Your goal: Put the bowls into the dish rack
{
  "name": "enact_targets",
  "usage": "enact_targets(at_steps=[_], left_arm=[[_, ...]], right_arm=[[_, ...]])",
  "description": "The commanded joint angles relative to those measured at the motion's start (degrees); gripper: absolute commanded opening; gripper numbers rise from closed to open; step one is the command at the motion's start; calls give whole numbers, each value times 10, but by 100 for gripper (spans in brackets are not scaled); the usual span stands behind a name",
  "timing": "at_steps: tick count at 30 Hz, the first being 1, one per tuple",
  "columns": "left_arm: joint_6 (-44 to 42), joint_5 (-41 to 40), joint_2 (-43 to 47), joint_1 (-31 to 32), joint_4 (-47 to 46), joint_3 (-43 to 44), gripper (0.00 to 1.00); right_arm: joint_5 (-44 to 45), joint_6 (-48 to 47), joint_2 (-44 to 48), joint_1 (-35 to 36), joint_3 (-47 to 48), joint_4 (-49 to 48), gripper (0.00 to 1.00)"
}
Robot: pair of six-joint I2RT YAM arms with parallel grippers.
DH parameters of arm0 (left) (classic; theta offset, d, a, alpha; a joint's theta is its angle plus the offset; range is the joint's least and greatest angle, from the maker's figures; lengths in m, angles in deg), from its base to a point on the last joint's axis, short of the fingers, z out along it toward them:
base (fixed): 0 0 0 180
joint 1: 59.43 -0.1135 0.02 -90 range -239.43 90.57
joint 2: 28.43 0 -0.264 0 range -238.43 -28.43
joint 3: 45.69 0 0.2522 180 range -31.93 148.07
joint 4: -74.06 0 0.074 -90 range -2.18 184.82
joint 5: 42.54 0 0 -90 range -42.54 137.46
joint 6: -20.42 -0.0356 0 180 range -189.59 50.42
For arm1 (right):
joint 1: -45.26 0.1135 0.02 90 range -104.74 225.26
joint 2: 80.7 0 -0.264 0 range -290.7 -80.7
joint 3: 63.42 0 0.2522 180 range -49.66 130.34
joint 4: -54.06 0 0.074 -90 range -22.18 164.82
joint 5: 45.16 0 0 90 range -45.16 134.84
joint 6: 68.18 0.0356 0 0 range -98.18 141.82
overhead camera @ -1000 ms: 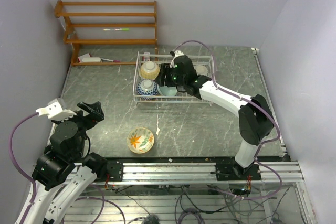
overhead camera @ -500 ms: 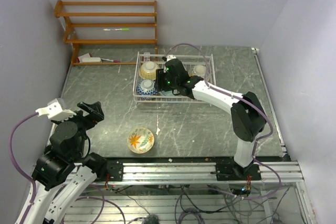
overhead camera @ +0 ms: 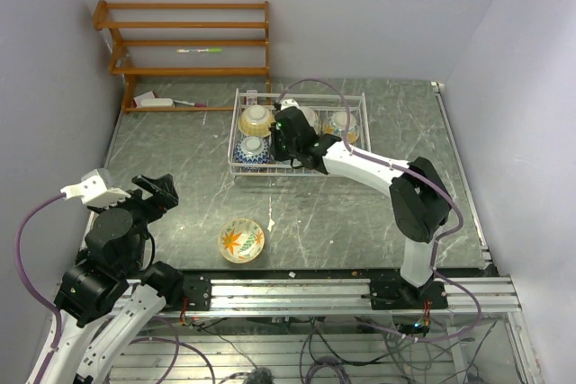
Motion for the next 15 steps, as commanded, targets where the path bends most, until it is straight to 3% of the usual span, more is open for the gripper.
enact_targets(at_steps=[1, 9, 15], left_arm=[[3, -5, 3, -1, -9, 9, 95], [1, -9, 0, -1, -6, 12, 95], [1, -8, -4, -1, -10, 10, 95]], right_arm=[[23, 5, 57, -1, -41, -63, 6], [-76, 44, 168, -18, -160, -238, 5], [-225, 153, 175, -84, -236, -400, 5]])
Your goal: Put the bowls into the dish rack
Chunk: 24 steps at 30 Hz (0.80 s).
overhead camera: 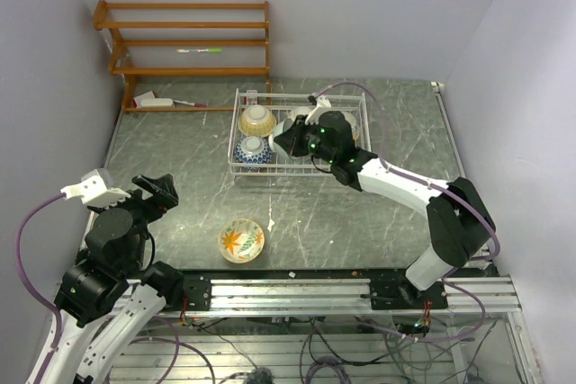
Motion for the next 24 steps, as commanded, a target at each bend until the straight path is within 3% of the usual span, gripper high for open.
enact_targets(at_steps=[1, 11, 24], left_arm=[[0, -8, -5, -1, -10, 11, 95], [-3, -7, -12, -1, -13, 12, 95], [-3, -10, -8, -1, -10, 13, 95]], right_arm=[[-126, 107, 5, -47, -56, -192, 5], [-265, 282, -79, -97, -89, -414, 5], [-275, 419, -192, -113, -113, -545, 6]])
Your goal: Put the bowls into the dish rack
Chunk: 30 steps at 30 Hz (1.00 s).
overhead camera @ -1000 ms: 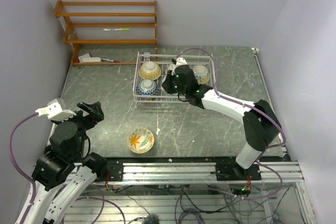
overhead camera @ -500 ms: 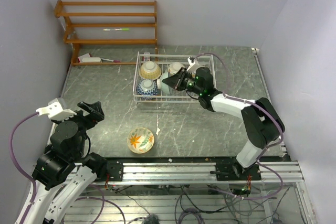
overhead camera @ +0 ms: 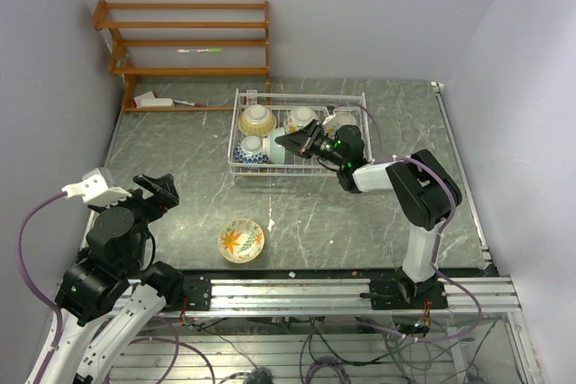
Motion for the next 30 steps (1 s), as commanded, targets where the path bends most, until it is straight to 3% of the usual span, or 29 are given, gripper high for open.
enact_targets(at_steps=[1, 7, 11, 17, 30], left_arm=[[-3, -10, -3, -1, -9, 13, 95], [-2, -10, -1, -1, -9, 13, 95], [-1, -10, -2, -1, -9, 13, 95], [0, -10, -3, -1, -9, 11, 95], [1, -10, -6, -2, -10, 11, 96]], right_arm=[[-16, 67, -25, -19, -10, -94, 7], [-12, 78, -39, -36, -30, -72, 10], [-9, 71, -38, -43, -41, -40, 21], [-9, 56, -34, -51, -49, -8, 28], [68, -52, 63, -58, -59, 144, 36]])
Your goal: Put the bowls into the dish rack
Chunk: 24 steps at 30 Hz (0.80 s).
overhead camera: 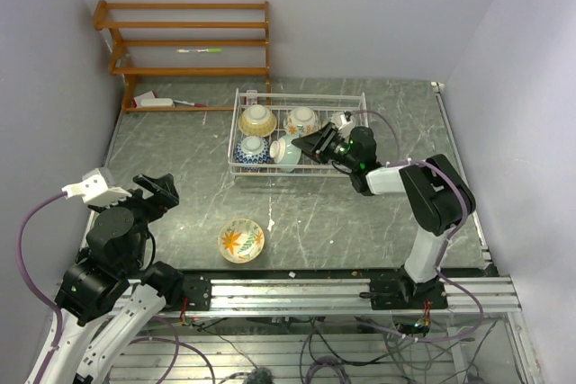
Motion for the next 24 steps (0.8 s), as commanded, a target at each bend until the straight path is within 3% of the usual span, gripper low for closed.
enact_targets(at_steps=[1, 24], left_arm=[[1, -10, -6, -1, -11, 11, 95], [0, -6, -7, -1, -14, 9, 95]], right_arm=[[53, -76, 41, -4, -1, 106, 36], [158, -211, 104, -5, 55, 304, 49]])
